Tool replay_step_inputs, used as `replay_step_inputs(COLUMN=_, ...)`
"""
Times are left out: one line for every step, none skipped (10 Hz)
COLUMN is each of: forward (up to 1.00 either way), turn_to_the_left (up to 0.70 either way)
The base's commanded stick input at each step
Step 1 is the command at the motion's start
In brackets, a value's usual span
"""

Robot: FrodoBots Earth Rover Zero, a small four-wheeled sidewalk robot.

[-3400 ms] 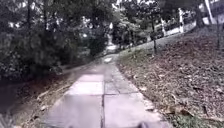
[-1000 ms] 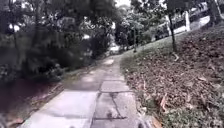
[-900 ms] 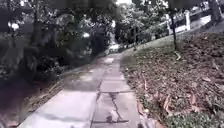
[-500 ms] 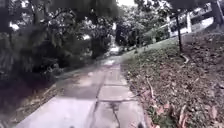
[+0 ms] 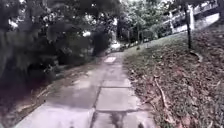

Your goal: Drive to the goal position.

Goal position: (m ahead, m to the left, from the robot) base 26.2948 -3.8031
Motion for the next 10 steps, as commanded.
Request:
replay_step_inputs(forward=0.70, turn_to_the_left=0.00)
replay_step_inputs(forward=0.70, turn_to_the_left=0.00)
replay_step_inputs(forward=0.70, turn_to_the_left=0.00)
replay_step_inputs(forward=0.70, turn_to_the_left=0.00)
replay_step_inputs(forward=0.81, turn_to_the_left=0.00)
replay_step_inputs(forward=0.85, turn_to_the_left=0.00)
replay_step_inputs(forward=0.85, turn_to_the_left=0.00)
replay_step_inputs(forward=0.85, turn_to_the_left=0.00)
replay_step_inputs(forward=0.85, turn_to_the_left=0.00)
replay_step_inputs(forward=0.85, turn_to_the_left=0.00)
